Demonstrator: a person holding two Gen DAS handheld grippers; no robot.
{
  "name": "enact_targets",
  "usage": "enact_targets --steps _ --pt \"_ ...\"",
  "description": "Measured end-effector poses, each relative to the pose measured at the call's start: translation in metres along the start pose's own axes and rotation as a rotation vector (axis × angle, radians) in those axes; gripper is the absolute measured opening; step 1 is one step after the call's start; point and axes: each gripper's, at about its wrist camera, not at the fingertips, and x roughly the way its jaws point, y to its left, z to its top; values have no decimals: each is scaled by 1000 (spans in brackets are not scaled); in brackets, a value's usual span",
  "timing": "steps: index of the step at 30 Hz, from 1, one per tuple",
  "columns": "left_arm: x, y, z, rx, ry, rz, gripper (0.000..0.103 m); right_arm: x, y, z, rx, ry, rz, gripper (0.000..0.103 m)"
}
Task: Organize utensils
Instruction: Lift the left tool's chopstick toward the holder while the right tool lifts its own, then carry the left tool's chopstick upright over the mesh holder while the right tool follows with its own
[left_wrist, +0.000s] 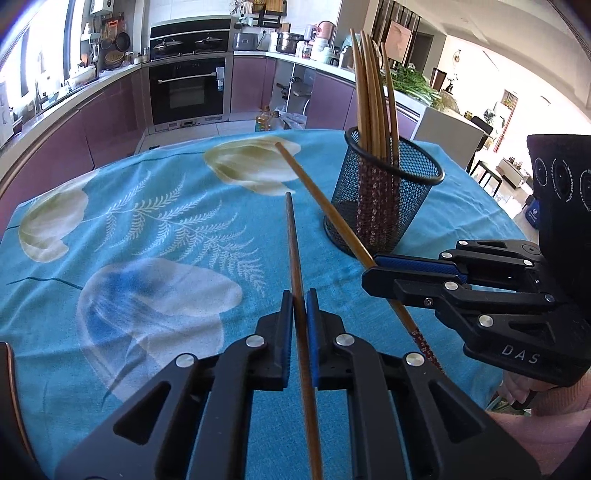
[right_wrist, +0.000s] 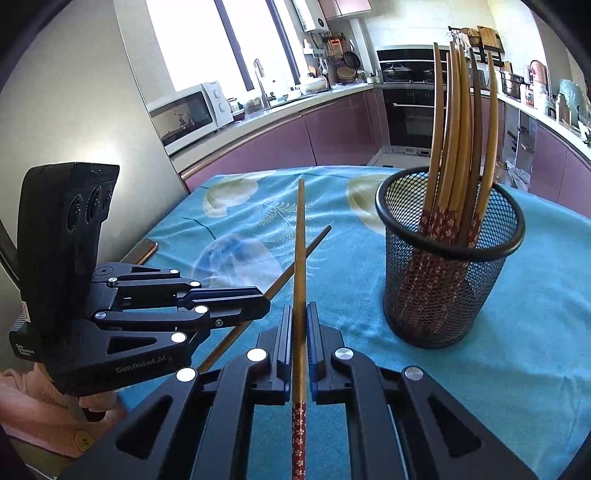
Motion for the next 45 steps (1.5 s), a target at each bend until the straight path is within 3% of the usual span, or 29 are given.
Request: enact_targets --steps 25,38,45 --pt "-45 3 17 -35 -110 -137 7 -47 -9 9 10 -131 -15 6" --pt "-56 -6 19 2 -139 -163 8 -32 3 4 -34 -76 19 6" --pt "-51 -13 16 34 -114 -162 8 -39 12 7 -58 -112 34 6"
